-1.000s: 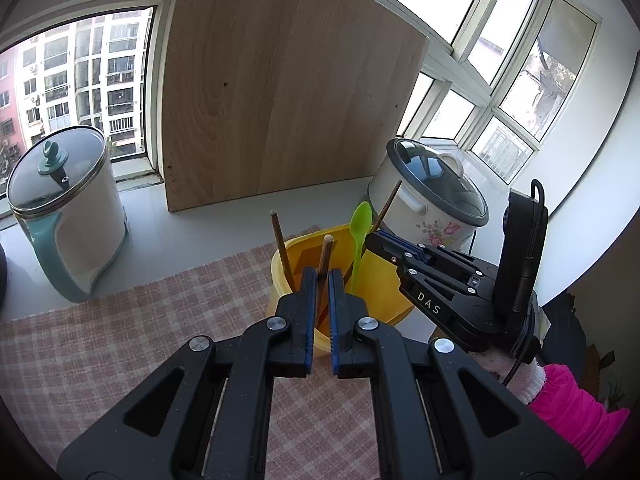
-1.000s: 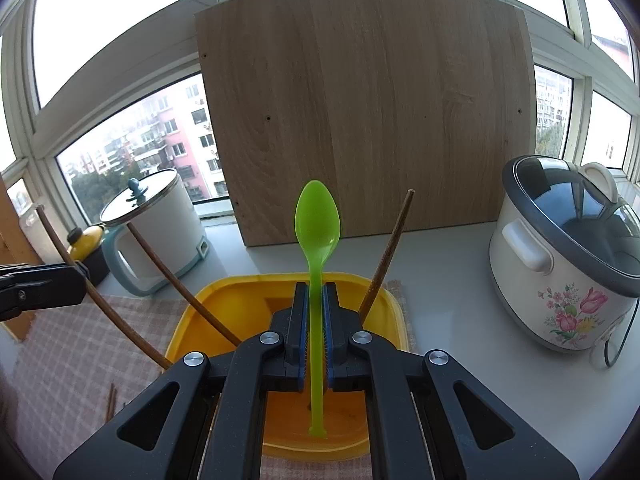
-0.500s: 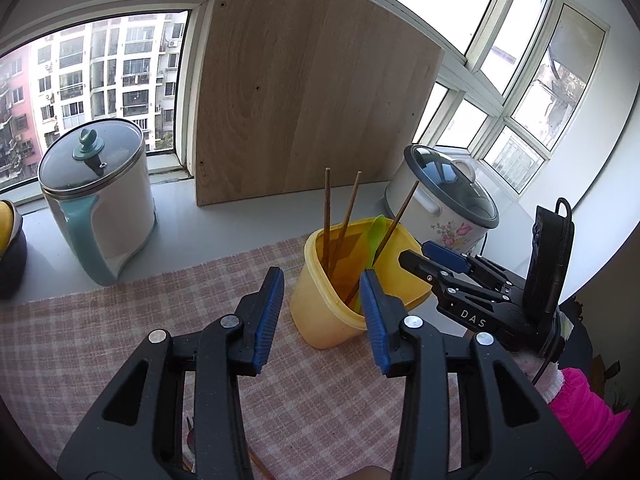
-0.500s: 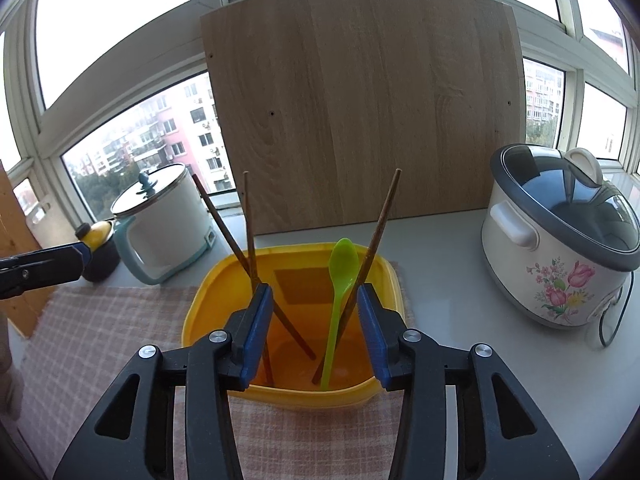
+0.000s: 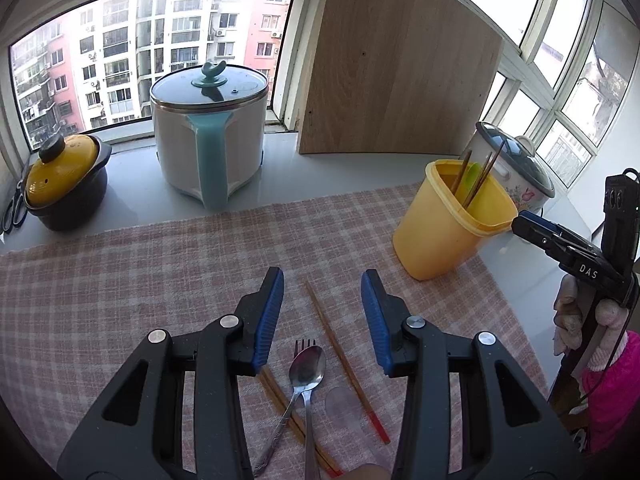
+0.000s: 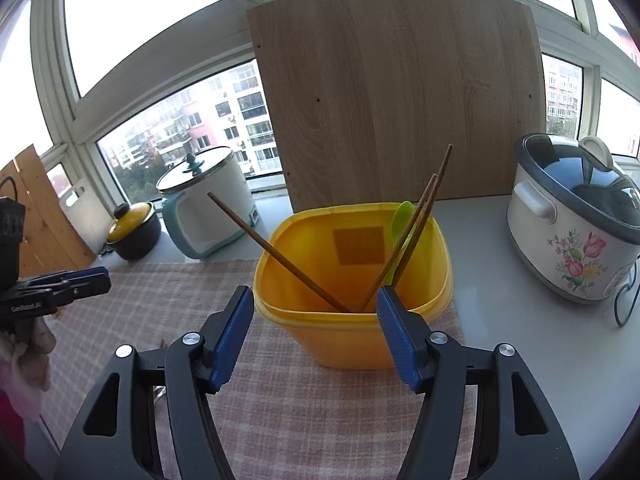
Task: Organize utensils
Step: 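Open both grippers to release the chopstick and green spoon, then withdraw, then lower the left gripper to the metal spoon while the right gripper lowers to a chopstick, then close the left gripper on the metal spoon while the right gripper grasps the chopstick, then lift the metal spoon with the left gripper while the right gripper lifts the chopstick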
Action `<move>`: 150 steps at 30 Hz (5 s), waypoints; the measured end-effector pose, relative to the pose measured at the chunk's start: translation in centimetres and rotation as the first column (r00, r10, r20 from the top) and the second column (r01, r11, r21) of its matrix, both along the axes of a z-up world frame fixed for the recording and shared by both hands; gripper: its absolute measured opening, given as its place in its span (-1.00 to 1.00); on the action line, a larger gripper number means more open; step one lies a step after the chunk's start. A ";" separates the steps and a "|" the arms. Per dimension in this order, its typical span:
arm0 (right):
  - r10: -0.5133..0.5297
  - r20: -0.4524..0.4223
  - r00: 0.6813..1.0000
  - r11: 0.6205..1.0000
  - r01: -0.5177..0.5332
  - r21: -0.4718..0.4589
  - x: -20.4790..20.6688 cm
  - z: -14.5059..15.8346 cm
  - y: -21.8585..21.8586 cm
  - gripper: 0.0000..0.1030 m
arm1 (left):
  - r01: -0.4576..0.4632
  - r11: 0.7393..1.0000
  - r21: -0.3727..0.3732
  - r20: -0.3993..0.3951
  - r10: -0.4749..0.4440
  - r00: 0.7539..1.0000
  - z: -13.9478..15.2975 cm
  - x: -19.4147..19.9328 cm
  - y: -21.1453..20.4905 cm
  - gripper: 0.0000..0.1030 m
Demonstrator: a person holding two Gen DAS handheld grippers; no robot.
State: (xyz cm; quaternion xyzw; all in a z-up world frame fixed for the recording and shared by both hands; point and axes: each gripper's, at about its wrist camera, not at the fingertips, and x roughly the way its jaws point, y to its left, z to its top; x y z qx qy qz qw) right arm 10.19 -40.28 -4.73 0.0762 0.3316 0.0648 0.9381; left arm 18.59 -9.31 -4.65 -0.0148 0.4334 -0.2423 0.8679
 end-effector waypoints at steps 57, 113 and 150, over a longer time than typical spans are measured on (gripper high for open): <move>0.221 -0.550 0.805 0.922 -0.357 -0.151 6.4 -14.2 16.1 -0.88 | 0.097 0.991 0.088 -0.237 -0.074 0.969 -11.7 -2.0 1.4 -0.45; 0.336 -0.463 0.821 0.910 -0.409 -0.066 3.4 -10.8 12.9 -0.92 | -0.085 0.987 0.133 -0.118 0.101 0.988 -7.9 -3.3 1.0 -0.33; 0.310 -0.332 0.891 0.932 -0.354 -0.078 1.6 -6.7 10.0 -0.92 | -0.008 0.993 0.114 -0.124 0.022 0.992 -6.7 1.1 -2.4 -0.48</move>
